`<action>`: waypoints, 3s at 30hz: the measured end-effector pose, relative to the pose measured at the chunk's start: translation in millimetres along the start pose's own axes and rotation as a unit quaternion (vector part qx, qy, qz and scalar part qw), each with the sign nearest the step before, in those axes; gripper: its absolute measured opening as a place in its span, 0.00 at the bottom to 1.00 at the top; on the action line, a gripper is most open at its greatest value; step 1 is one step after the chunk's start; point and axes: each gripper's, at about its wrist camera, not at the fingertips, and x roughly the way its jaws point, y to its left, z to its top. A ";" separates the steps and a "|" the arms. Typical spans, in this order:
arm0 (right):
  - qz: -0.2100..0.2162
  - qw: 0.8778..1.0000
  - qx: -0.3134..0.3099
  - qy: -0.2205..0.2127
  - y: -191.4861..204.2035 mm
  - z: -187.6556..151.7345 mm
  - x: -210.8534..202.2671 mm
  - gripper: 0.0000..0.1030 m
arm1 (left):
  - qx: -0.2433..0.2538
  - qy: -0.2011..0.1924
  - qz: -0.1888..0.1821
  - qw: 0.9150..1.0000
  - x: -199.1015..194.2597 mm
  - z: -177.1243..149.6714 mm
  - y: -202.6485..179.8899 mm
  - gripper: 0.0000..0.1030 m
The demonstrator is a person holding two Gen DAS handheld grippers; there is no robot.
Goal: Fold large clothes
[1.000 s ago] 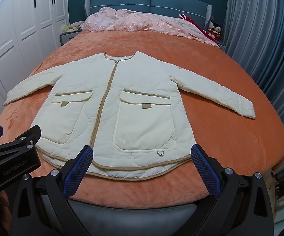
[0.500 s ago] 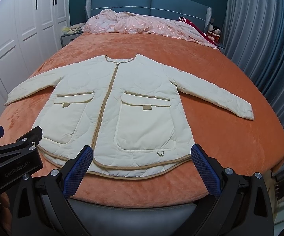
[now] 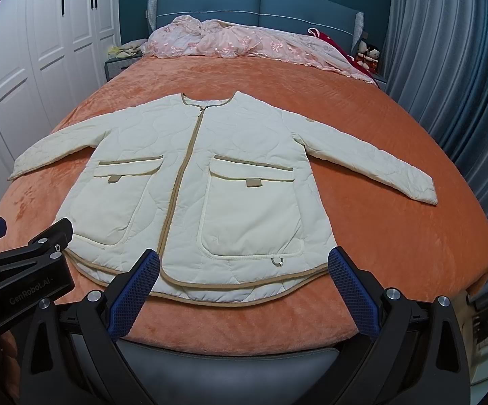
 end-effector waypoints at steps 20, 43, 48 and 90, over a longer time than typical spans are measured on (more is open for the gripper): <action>0.003 1.000 0.002 0.011 0.8 -2.6 9.0 0.95 | 0.000 0.009 0.005 1.000 8.9 -2.8 3.2 0.95; 0.007 1.000 0.002 0.025 4.1 -6.0 22.1 0.95 | 0.000 0.023 0.011 1.000 21.6 -6.5 1.7 0.95; 0.010 0.999 0.000 0.032 4.1 -6.2 27.6 0.95 | 0.000 0.029 0.014 0.999 27.6 -7.3 0.0 0.95; -0.064 0.890 0.451 -0.028 -440.3 99.7 327.6 0.13 | -0.053 0.078 0.050 0.994 208.2 77.8 6.7 0.87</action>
